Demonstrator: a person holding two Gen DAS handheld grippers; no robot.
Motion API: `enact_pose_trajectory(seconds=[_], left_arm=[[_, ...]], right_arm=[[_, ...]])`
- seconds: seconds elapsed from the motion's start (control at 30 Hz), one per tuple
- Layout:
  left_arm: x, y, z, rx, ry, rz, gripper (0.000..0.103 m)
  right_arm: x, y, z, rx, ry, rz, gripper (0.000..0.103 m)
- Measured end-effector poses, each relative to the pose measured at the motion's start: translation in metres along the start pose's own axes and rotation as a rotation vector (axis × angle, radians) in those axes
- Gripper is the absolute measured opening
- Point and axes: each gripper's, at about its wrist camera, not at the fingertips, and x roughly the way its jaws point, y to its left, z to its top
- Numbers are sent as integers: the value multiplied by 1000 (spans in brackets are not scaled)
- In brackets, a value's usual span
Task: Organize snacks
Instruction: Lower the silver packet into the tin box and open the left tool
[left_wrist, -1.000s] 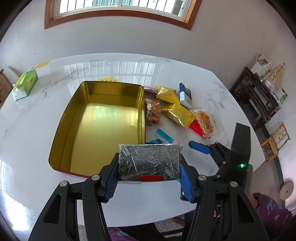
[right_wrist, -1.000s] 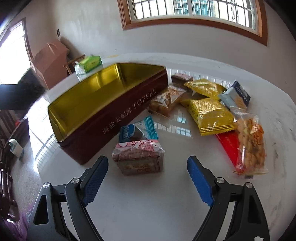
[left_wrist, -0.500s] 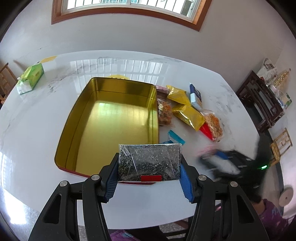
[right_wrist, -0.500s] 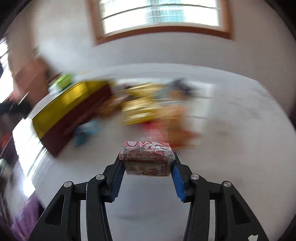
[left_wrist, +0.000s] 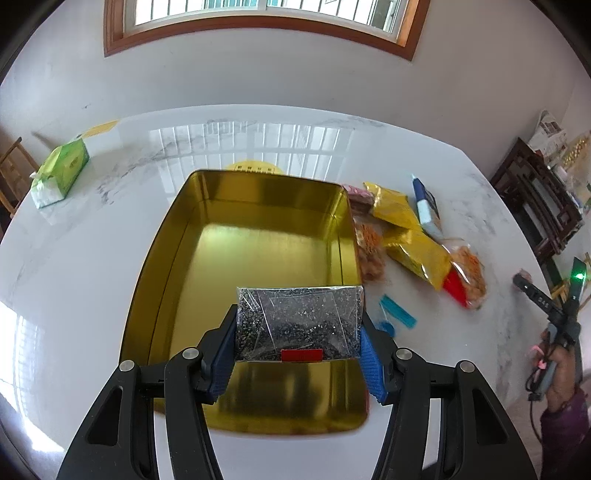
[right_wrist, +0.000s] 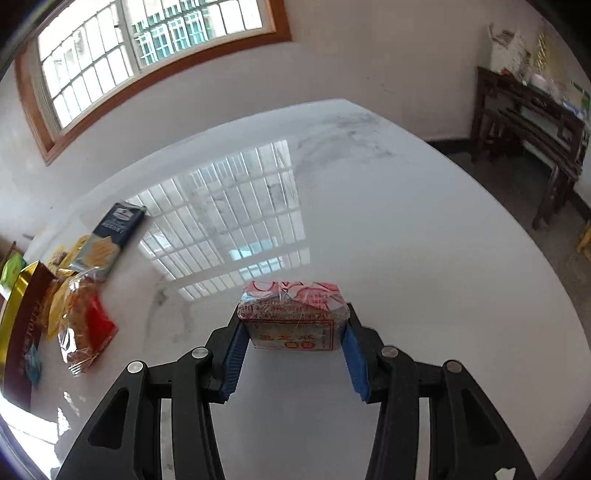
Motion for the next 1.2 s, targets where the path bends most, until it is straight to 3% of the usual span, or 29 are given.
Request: enact_pose_trajectory(seconds=[0.43,1.2], left_arm=[[49,15,40,25,8,79,58],[74,27,46,-2,22,141,60]], right_arm=[[14,-1,18,71,-11,-25,45],[19,3,23,50,-2,-54,45]])
